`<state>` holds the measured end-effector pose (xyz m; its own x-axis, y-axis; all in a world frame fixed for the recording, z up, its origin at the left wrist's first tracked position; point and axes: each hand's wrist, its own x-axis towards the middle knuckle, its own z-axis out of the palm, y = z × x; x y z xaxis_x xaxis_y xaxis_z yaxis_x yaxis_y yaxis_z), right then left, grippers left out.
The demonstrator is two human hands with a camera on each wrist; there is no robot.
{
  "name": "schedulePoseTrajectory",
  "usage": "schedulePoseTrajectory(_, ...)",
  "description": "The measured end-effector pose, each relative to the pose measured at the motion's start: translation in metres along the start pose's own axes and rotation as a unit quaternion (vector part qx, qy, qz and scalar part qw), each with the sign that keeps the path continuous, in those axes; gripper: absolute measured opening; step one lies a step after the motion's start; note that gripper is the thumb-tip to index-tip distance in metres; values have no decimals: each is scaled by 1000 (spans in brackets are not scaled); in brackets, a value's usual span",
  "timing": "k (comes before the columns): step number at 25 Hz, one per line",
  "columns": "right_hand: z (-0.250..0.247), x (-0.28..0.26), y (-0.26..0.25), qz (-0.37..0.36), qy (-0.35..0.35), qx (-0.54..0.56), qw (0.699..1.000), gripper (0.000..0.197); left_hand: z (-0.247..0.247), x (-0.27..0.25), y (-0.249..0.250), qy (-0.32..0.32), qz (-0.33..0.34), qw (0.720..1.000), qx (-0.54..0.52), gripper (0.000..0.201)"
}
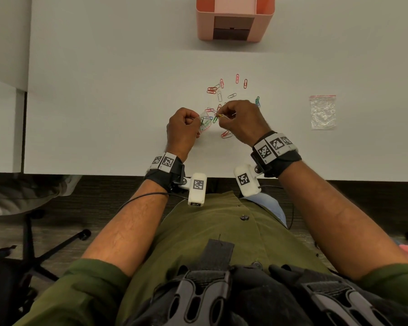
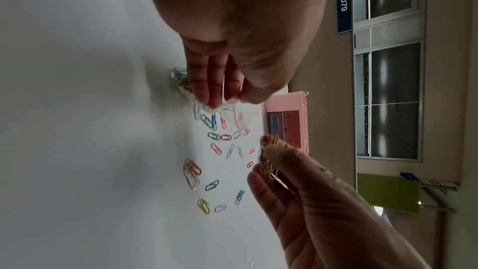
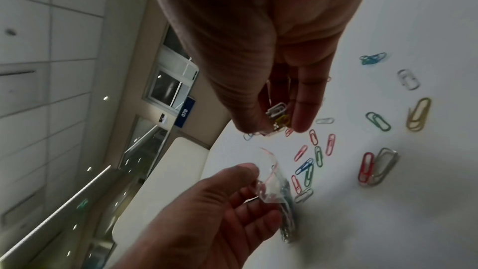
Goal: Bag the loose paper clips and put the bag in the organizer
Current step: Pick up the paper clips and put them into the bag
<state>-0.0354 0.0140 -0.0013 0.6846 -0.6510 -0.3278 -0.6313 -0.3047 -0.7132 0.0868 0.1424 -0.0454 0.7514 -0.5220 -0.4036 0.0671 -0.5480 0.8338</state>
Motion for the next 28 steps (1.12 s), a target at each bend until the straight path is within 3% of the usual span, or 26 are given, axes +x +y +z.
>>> schedulePoseTrajectory(6,10,-2,-20,-35,-40,-213,976,25,1,-1,0,3,0,1000,3,6)
schedulePoseTrajectory(10,19,0,-28,-68,-53,-273,958,26,0,-2,0,-1,12,1000,5,8)
schedulePoseTrajectory(17,26,11,-36,-69,-31,-145,987,26,-1,-3,0,-5,13,1000,-1,7)
schedulePoseTrajectory(28,29,10,-31,-43,-30,-97,994,27,-3,-2,4,-2,6,1000,-10,5)
